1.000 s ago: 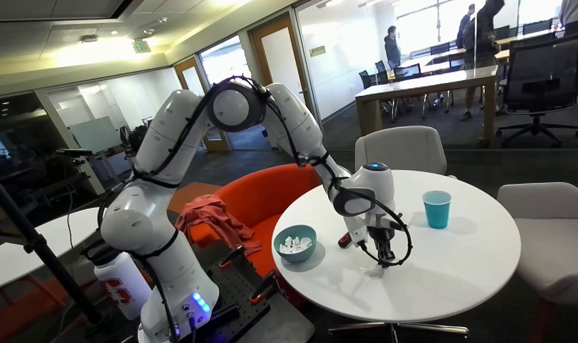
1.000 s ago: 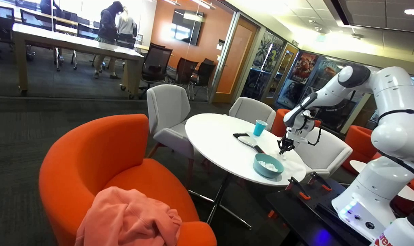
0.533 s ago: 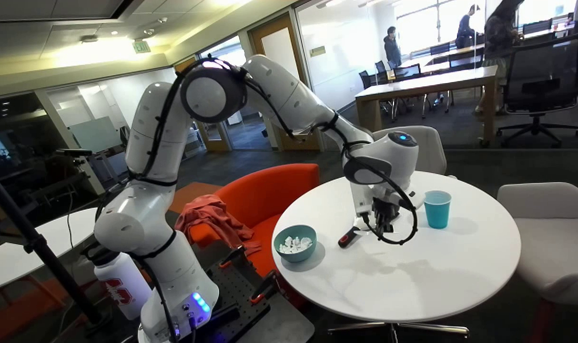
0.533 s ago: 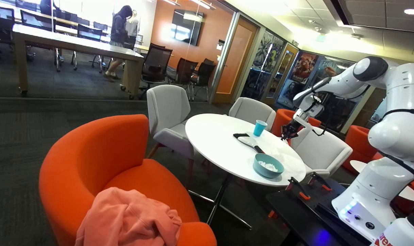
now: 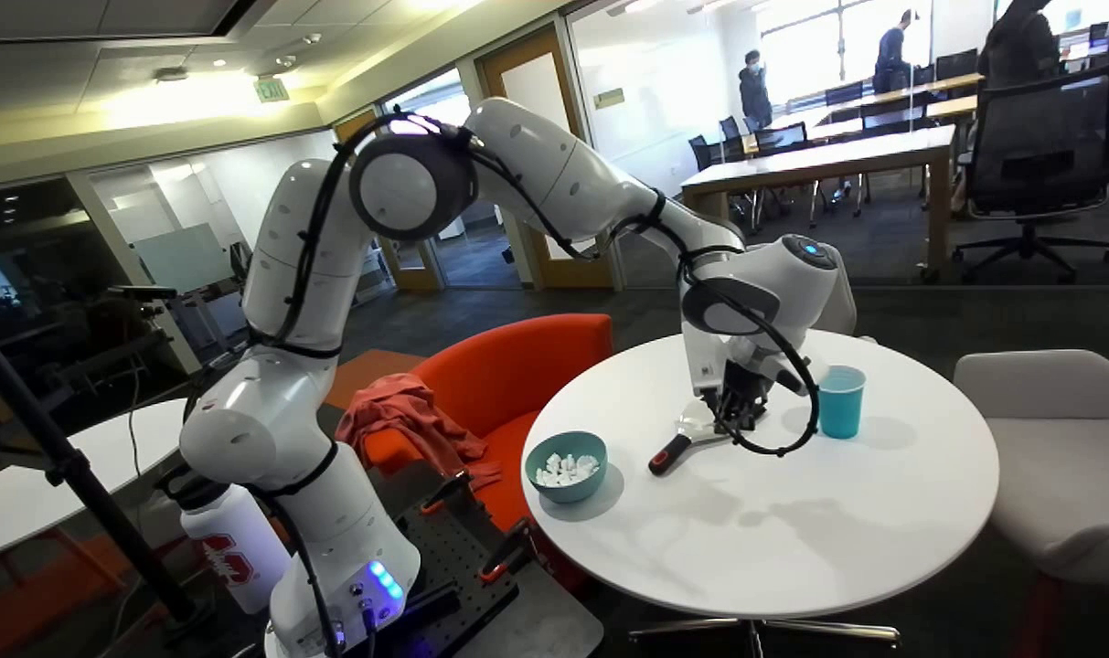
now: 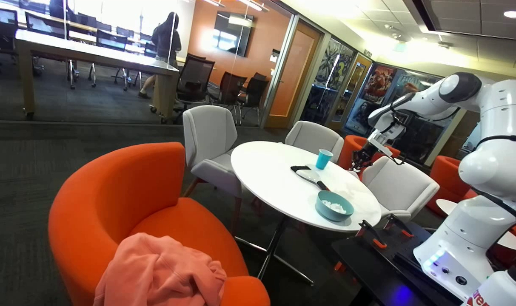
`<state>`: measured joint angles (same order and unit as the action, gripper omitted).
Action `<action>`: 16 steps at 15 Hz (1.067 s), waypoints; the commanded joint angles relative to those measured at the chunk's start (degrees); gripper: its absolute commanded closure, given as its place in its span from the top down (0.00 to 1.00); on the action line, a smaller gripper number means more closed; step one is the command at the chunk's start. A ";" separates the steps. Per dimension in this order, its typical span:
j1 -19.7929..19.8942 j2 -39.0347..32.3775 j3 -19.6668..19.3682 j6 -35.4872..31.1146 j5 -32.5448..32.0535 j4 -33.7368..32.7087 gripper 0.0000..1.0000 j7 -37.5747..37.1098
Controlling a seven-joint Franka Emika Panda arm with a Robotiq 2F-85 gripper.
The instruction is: Put the spoon in the cup
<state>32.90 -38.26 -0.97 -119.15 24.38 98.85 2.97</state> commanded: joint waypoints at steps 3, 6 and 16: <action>-0.76 -6.53 -0.90 -0.82 14.55 -8.54 0.02 -4.55; -0.59 -10.90 -1.86 0.90 20.88 -15.63 0.02 -10.02; -0.46 -17.95 -4.18 5.51 31.23 -25.24 0.08 -22.76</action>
<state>33.43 -55.93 -3.59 -114.40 54.44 74.06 -20.07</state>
